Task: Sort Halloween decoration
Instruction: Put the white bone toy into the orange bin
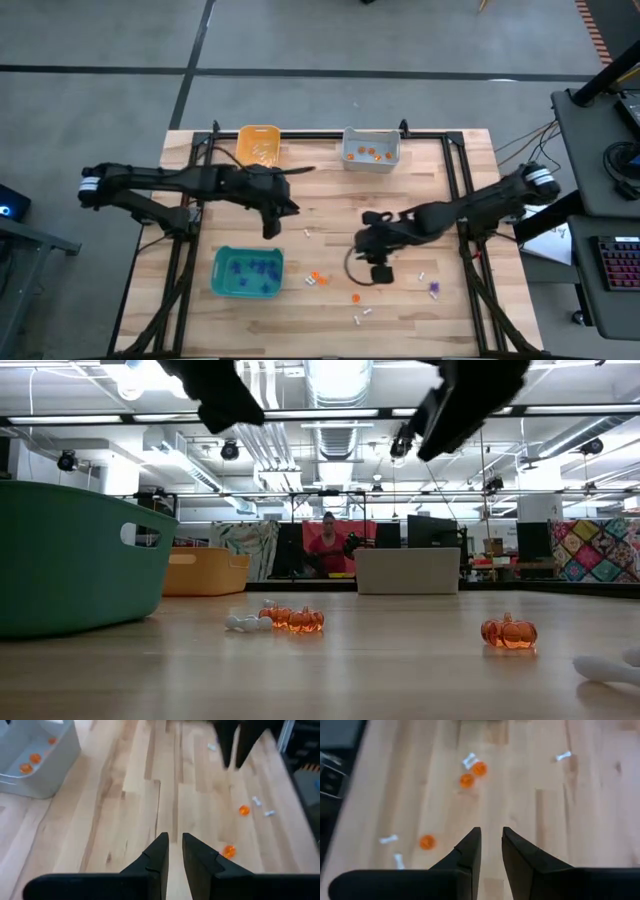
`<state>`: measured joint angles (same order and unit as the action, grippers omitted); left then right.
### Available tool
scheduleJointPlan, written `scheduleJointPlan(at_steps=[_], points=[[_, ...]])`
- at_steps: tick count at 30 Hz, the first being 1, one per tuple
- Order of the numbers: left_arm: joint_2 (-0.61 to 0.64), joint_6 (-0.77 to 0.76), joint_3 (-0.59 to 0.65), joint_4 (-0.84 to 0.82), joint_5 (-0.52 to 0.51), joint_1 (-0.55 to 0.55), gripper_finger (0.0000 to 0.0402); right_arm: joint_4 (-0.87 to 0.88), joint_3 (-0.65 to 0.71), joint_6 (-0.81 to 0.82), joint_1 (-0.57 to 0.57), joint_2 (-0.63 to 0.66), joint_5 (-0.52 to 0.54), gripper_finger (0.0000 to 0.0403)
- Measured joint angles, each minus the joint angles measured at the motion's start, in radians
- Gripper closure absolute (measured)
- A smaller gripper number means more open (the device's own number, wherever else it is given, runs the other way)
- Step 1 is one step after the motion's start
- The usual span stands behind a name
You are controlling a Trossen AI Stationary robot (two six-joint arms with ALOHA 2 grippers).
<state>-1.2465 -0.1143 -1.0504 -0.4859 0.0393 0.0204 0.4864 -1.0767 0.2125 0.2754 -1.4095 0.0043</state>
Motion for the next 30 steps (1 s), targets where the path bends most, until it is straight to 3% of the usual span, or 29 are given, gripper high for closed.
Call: scheduleJointPlan(at_steps=[6, 13, 23, 30], points=[[-0.11, 0.063, 0.0, 0.018, 0.006, 0.0, 0.0364, -0.276, 0.186, 0.059, 0.054, 0.133, 0.054, 0.0335], [-0.216, 0.21, -0.021, 0.013, 0.012, 0.0, 0.0364, -0.614, 0.345, -0.123, 0.058, 0.211, 0.104, 0.0335], [-0.387, 0.51, -0.188, -0.197, 0.014, 0.0, 0.0364, -0.632, 0.369, -0.168, -0.017, 0.234, 0.104, 0.0335], [-0.532, 0.585, -0.297, -0.34, 0.019, 0.0, 0.0361, -0.632, 0.369, -0.139, -0.025, 0.234, 0.102, 0.0335]])
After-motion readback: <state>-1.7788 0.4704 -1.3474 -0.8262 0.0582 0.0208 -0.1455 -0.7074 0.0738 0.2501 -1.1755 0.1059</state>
